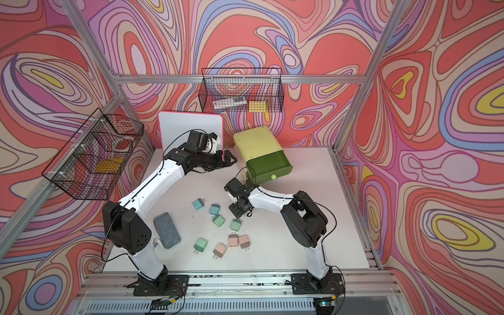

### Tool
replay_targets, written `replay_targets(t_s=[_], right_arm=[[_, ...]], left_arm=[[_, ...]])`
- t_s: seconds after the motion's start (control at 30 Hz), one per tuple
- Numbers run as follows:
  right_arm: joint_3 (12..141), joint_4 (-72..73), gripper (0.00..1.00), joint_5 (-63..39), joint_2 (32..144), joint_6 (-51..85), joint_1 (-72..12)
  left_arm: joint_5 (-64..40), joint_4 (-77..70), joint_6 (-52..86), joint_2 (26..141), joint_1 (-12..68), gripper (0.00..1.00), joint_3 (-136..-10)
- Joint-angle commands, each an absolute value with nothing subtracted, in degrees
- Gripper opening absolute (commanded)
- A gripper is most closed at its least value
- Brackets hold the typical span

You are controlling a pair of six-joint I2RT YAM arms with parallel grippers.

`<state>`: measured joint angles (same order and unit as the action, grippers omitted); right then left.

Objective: Place the plugs into the drawer by color
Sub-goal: Pick up the plug from the center of the board.

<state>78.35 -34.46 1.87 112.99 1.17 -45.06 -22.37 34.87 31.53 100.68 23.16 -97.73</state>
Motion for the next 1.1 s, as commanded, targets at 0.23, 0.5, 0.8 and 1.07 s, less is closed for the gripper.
replay_targets(t_s=[0.23,0.5,0.8,1.07], right_arm=[[77.1,-33.7,0.54,4.0,112.4,2.5,-45.0],[77.5,-32.6,0.49,5.1,113.5,3.2,-45.0],[78.4,-32.3,0.45,5.0,114.2,3.8,-45.0],[75.9,-30.9,0.43,5.4,107.5,7.3,-45.0]], left_arm=[[-22.4,34.2,31.5,98.7,22.8,0.89,-96.9],[-22.0,34.7,31.3,98.7,22.8,0.89,-97.0],[-20.6,35.1,30.5,99.3,22.8,0.90,-97.7],[-19.1,39.7,30.1,104.9,22.9,0.89,-106.2]])
